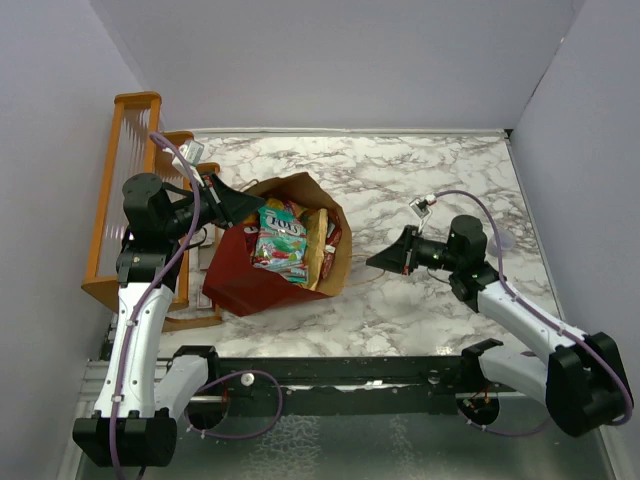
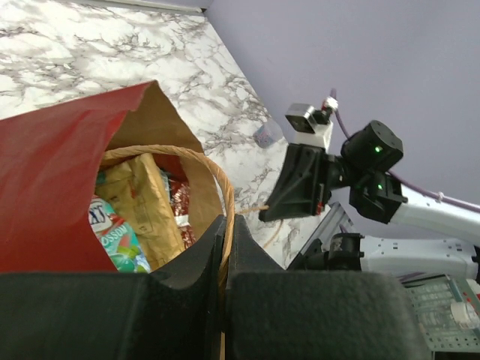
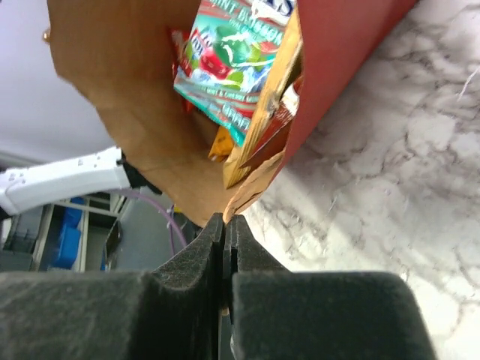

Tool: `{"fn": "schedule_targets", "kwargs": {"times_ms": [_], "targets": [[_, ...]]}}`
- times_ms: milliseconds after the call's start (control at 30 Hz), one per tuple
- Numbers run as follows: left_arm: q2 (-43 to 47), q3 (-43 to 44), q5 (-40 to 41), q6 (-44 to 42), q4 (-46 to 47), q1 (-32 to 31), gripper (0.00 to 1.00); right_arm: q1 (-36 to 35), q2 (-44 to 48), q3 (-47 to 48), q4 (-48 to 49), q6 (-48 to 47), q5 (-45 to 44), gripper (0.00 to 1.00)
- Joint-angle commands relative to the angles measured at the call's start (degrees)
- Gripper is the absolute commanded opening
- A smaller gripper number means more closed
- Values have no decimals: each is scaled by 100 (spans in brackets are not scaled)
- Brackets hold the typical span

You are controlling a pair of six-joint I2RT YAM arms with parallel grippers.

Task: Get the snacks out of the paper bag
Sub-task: Adjust the paper bag at the center of the board.

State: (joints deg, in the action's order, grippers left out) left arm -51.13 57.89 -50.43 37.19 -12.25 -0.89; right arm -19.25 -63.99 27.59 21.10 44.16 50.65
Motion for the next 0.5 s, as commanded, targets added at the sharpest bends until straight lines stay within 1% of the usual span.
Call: {"fn": "schedule_targets", "kwargs": {"times_ms": [0, 100, 167, 233, 300, 333, 367, 400, 433, 467], "targets": [[39, 296, 437, -164, -284, -17, 0, -140, 736, -310, -1532, -551, 32, 3], [84, 120, 540, 41, -229, -17, 0, -141, 973, -395, -2012, -850, -51, 9], [132, 9, 544, 156, -213, -17, 0, -141, 1101, -265, -2534, -1140, -276, 14], [216, -85, 555, 204, -204, -17, 0, -141, 1225, 14, -3247, -1509, -748, 18], [283, -122, 555, 214, -236, -17, 0, -141, 1322, 360, -3947, -1891, -1455, 24], [310, -113, 553, 192, -294, -17, 0, -141, 1333, 541, -4321, -1932, -1835, 25], [314, -88, 558, 156, -357, -17, 0, -141, 1349, 659, -4481, -1977, -1902, 29], [326, -58, 561, 141, -402, -17, 0, -141, 1355, 724, -4420, -2013, -1818, 32], [330, -30, 546, 135, -430, -17, 0, -141, 1324, 840, -4467, -1983, -1814, 36], [311, 13, 564, 95, -502, -17, 0, -141, 1261, 1039, -4588, -1983, -1956, 43]]}}
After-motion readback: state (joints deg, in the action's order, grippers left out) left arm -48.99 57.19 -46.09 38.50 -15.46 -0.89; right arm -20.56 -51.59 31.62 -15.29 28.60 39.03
